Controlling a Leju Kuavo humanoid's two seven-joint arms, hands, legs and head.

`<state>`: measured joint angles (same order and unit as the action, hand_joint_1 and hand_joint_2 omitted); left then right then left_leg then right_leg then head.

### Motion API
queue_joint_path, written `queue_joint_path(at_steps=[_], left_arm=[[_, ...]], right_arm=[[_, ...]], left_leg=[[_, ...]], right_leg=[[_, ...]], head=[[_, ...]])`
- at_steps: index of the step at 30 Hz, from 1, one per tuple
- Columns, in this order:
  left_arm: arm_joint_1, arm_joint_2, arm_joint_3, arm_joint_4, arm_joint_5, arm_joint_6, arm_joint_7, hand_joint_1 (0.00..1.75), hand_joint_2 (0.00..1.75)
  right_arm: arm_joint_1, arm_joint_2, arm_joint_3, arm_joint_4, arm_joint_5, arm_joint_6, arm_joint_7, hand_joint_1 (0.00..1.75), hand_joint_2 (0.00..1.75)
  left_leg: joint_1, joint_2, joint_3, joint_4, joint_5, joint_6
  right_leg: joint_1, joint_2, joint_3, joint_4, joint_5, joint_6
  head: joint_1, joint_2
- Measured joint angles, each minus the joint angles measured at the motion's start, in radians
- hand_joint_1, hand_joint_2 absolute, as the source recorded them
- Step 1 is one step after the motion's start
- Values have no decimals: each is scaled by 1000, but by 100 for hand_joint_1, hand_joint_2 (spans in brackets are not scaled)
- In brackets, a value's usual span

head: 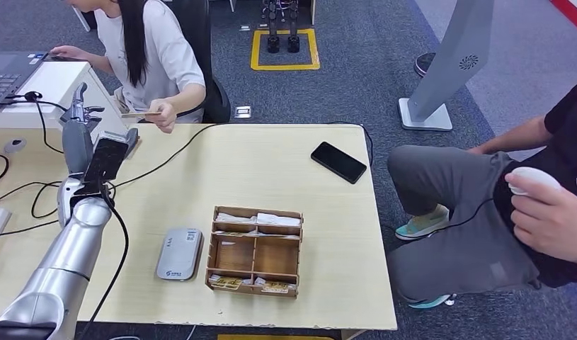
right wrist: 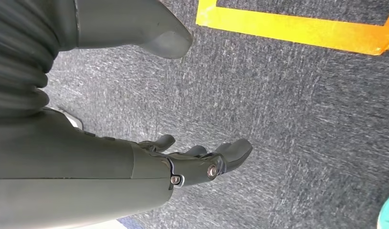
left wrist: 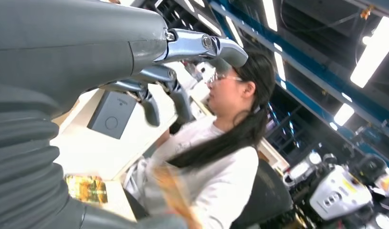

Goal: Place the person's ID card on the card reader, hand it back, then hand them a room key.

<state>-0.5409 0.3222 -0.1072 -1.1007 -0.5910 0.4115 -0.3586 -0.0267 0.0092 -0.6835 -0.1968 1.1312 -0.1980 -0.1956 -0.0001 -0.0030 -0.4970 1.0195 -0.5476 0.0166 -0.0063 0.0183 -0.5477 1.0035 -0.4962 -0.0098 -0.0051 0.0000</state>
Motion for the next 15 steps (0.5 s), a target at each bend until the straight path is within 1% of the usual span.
queue_joint_path(at_steps=[3,6,15], left_arm=[[24,19,0,-43,22,-30,0,0,175],[40,32,0,-71,29,-39,0,0,175],[52,48,0,-106,30,-42,1,0,175]], right_arm=[[3,0,-6,0,1,0,7,0,175],[4,0,-9,0,1,0,8,0,175],[5,0,-12,0,1,0,8,0,175]], left_leg=[[0,0,0,0,0,0],[0,0,0,0,0,0],[0,0,0,0,0,0]], right_leg=[[0,0,0,0,0,0],[0,0,0,0,0,0],[0,0,0,0,0,0]], head=[[0,0],[0,0],[0,0]])
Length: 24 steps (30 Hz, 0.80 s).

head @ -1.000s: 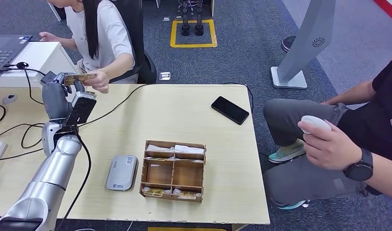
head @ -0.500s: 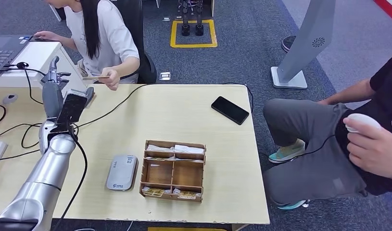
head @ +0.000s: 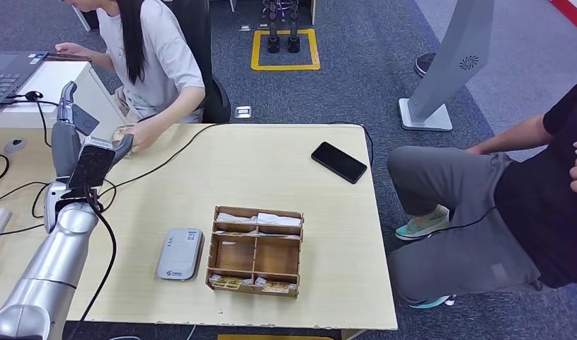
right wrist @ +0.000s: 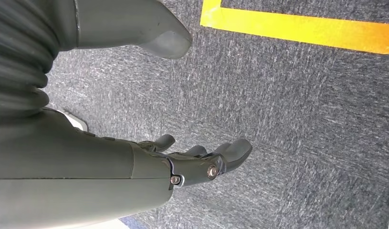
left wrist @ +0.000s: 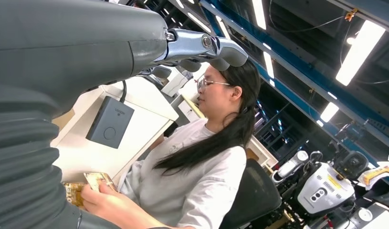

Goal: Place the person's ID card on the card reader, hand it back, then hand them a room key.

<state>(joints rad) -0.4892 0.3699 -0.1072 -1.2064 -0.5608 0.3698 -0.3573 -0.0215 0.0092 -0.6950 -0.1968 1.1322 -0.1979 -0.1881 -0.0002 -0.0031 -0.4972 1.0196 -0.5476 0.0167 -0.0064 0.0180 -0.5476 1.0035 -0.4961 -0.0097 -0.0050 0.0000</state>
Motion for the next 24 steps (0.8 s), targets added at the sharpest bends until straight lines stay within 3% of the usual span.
queue_joint_path(at_steps=[11,15,19,24], left_arm=[[4,1,0,-9,2,-12,-2,0,175],[59,24,-22,-100,-6,-128,-48,0,175],[124,55,-131,-271,-103,-254,-75,0,175],[142,82,-343,-439,-155,-296,-98,0,175]], right_arm=[[0,0,-1,0,0,-1,0,0,175],[3,-1,-9,0,-4,-9,-2,0,175],[7,-5,-25,0,-5,-9,-1,0,175],[8,-7,-47,-3,-10,-2,1,0,175]], left_leg=[[0,0,0,0,0,0],[0,1,0,0,0,0],[0,0,-1,0,0,0],[-1,1,-1,0,-1,2]], right_leg=[[0,0,0,0,0,0],[0,2,0,0,0,0],[0,1,-1,-1,0,0],[-1,1,0,-1,0,1]], head=[[0,0],[0,0],[0,0],[0,0]])
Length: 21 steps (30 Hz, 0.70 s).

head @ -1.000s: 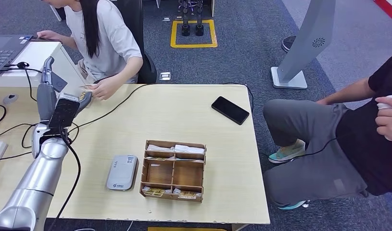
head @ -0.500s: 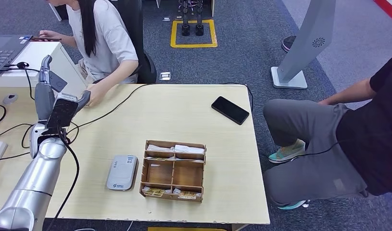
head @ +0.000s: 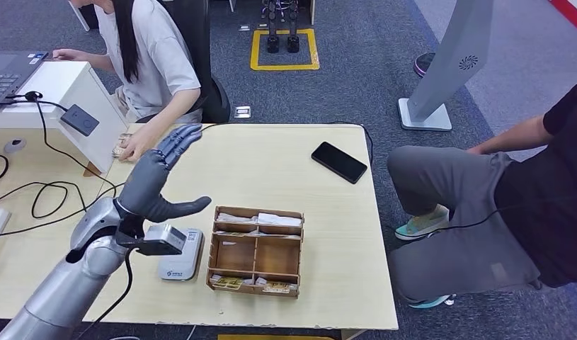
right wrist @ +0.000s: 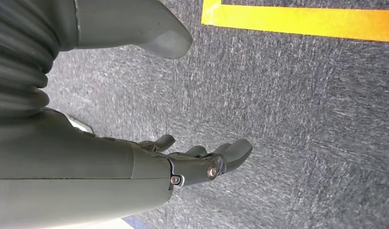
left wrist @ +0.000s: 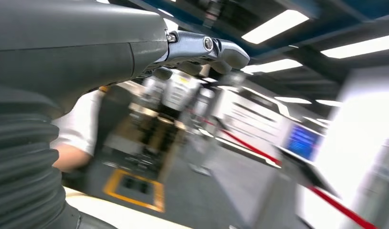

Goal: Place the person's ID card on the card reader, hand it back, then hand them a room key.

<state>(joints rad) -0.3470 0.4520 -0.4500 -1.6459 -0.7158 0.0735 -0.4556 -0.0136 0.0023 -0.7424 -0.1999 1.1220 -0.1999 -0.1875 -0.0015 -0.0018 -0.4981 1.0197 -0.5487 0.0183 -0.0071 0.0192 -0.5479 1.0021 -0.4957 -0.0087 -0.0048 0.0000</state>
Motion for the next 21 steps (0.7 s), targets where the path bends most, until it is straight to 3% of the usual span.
queue_joint_path(at_steps=[6,21], left_arm=[[68,58,-110,-126,35,44,-22,0,175],[73,103,-150,-170,21,-14,-51,0,175]], right_arm=[[15,0,-31,-2,-8,4,8,0,175],[15,0,-59,-7,10,8,-1,0,175]], left_leg=[[0,1,0,0,-1,1],[0,1,0,0,0,1]], right_leg=[[0,1,-1,0,0,1],[0,0,0,0,0,1]], head=[[0,0],[0,0]])
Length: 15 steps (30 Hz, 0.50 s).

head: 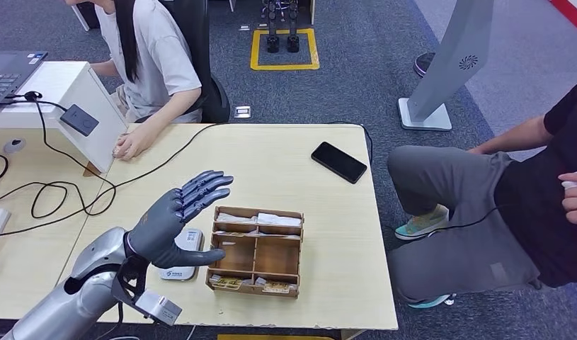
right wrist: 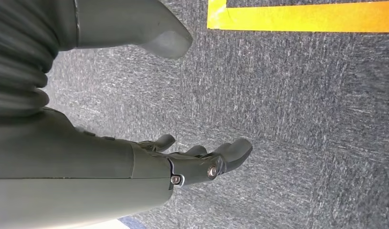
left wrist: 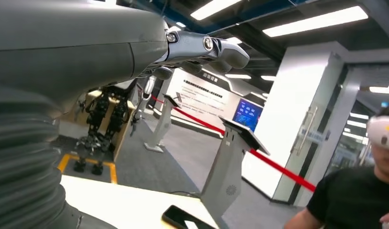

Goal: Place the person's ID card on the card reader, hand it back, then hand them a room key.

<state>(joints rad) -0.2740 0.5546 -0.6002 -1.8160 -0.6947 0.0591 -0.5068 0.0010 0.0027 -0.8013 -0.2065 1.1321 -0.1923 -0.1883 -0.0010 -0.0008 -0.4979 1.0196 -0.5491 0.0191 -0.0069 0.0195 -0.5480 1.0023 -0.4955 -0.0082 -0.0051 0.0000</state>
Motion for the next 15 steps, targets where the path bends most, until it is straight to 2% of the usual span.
queue_joint_path(at_steps=[6,11,15], left_arm=[[15,50,-22,8,-102,61,7,0,175],[78,123,-25,19,-188,165,34,0,175],[110,159,-25,27,-219,194,53,0,175]], right_arm=[[0,0,-17,-1,10,1,0,0,175],[1,0,-33,-1,19,0,0,0,175],[0,0,-42,-1,22,0,0,0,175]], left_leg=[[0,0,0,0,0,0],[0,0,0,0,0,0],[1,-1,0,0,0,0]], right_leg=[[0,0,0,0,0,0],[0,1,0,0,0,0],[0,0,0,0,0,0]], head=[[0,0],[0,0],[0,0]])
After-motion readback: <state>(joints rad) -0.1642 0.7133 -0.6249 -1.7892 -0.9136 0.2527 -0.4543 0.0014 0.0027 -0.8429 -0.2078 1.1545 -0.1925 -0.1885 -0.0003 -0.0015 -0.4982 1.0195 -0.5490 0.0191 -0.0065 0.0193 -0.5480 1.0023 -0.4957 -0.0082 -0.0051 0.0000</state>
